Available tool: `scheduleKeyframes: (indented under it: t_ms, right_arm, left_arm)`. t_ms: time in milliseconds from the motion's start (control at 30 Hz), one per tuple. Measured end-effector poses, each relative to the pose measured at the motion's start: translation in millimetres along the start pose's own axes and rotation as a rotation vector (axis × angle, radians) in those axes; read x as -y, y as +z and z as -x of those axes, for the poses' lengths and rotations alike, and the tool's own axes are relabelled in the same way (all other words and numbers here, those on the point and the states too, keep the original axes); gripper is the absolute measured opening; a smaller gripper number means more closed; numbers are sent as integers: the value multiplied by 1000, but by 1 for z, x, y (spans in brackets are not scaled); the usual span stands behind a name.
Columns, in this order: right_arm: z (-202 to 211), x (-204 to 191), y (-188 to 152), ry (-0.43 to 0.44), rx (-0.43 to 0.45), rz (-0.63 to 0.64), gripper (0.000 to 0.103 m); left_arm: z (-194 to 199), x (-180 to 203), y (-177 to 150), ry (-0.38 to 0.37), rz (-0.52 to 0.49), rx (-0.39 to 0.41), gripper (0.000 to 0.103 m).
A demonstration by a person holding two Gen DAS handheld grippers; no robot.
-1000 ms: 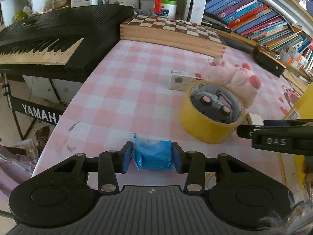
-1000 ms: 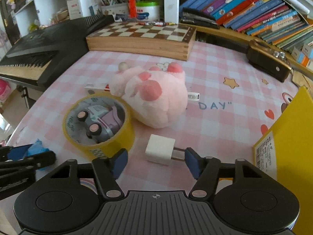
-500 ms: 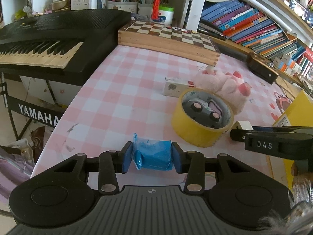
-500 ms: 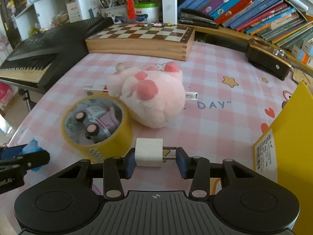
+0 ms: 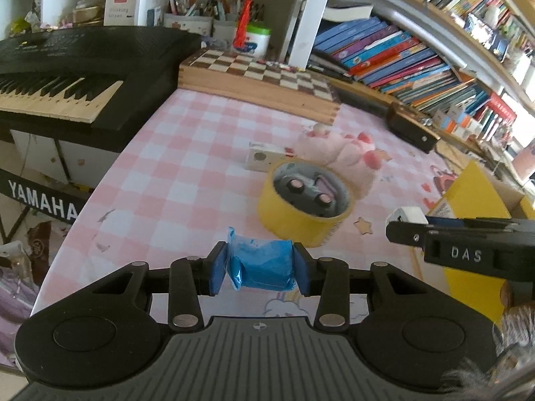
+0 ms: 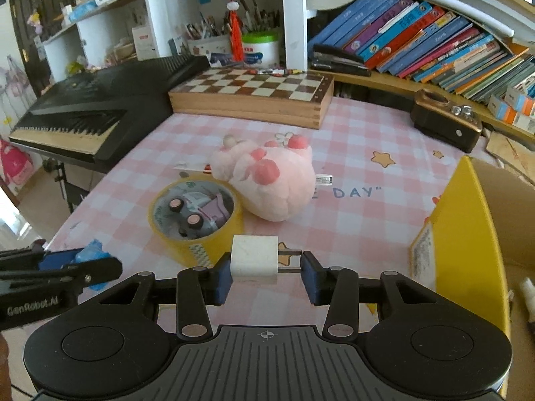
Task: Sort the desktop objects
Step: 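Carry the blue object and plug adapter together toward the yellow box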
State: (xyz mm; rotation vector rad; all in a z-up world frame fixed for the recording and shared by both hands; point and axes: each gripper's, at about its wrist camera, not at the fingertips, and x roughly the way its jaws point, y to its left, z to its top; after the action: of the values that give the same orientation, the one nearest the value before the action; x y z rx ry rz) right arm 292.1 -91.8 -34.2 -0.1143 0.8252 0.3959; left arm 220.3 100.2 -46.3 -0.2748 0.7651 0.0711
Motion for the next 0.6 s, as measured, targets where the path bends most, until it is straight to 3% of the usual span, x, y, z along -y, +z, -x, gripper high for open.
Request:
scheduleKeyframes:
  t_ms: [600]
  right_arm:
    - [63,-29,-25,43,16,3,42]
  left_arm:
    - [69,-2,-5,-128,-32,86,38]
